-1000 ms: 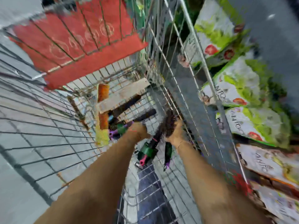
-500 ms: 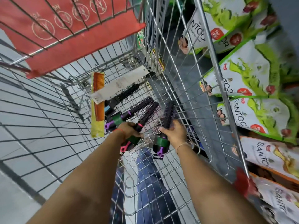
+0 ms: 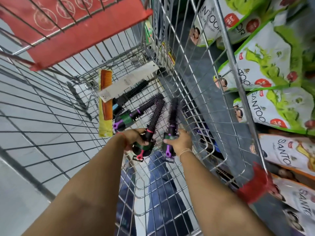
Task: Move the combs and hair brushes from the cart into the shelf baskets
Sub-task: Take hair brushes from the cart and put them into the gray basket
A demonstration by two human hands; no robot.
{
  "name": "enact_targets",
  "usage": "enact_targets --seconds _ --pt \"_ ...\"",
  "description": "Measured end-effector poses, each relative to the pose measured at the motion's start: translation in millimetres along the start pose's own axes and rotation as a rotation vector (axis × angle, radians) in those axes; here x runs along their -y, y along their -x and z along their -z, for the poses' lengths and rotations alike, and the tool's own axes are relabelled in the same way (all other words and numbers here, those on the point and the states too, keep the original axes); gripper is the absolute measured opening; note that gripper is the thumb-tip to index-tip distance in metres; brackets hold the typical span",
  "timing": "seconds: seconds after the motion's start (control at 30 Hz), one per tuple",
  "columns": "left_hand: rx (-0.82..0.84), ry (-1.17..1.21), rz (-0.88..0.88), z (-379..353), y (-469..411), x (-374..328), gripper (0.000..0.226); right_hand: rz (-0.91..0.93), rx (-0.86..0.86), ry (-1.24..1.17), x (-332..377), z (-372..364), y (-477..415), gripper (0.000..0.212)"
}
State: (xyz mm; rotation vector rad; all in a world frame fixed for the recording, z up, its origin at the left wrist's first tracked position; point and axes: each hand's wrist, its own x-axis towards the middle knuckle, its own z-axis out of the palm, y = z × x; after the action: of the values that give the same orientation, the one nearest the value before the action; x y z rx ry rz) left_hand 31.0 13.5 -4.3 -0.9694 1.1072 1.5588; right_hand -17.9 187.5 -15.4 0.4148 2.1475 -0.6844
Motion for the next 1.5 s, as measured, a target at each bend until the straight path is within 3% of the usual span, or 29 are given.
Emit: enact_targets --seconds 0.13,0.27,0.47,0.6,0.67,0.77,1.0,1.13,1.23,1.3,1.37,1.43,1.5 --pt "-0.063 0.043 -0.079 -1 12 -12 0.052 -0.048 0.113 -0.109 -1 15 9 0.025" --pt "-0.062 -0.013 -0.243 -7 35 -26 0.051 0.009 0.044 -0.243 9 28 31 0.042" --pt "0.04 -0.109 -0.433 -20 96 -55 0.039 0.087 -0.213 -0.646 29 52 95 0.041" --pt "0.229 -0.213 -0.522 -59 156 -76 0.063 0.233 -0.427 -0.801 33 83 161 0.044" --pt "0.329 -0.332 -0.575 -92 191 -91 0.067 0.323 -0.539 -0.896 30 114 197 0.05" --pt "0.43 -0.487 -0.687 -157 251 -121 0.054 0.46 -0.693 -0.938 16 172 258 0.046" --pt "0.603 -0.683 -0.856 -305 354 -151 0.041 0.576 -0.948 -0.954 -38 287 367 0.036" --pt "0.531 -0.727 -1.0 -366 364 -165 0.03 0.579 -1.077 -0.94 -67 338 388 0.031" --pt "0.301 -0.74 -1.138 -394 356 -181 0.006 0.577 -1.148 -0.957 -80 369 386 0.038" --pt "0.08 -0.794 -1.176 -413 349 -196 0.03 0.556 -1.218 -0.951 -88 391 377 0.042" --pt "-0.205 -1.14 -1.153 -426 347 -206 0.052 0.487 -1.252 -0.87 -90 411 365 0.038" --pt "-0.532 -1.534 -1.113 -436 340 -219 0.059 0.38 -1.235 -0.789 -92 428 346 0.04" --pt "-0.638 -1.655 -1.055 -438 326 -230 0.061 0.291 -1.161 -0.722 -92 435 322 0.027"
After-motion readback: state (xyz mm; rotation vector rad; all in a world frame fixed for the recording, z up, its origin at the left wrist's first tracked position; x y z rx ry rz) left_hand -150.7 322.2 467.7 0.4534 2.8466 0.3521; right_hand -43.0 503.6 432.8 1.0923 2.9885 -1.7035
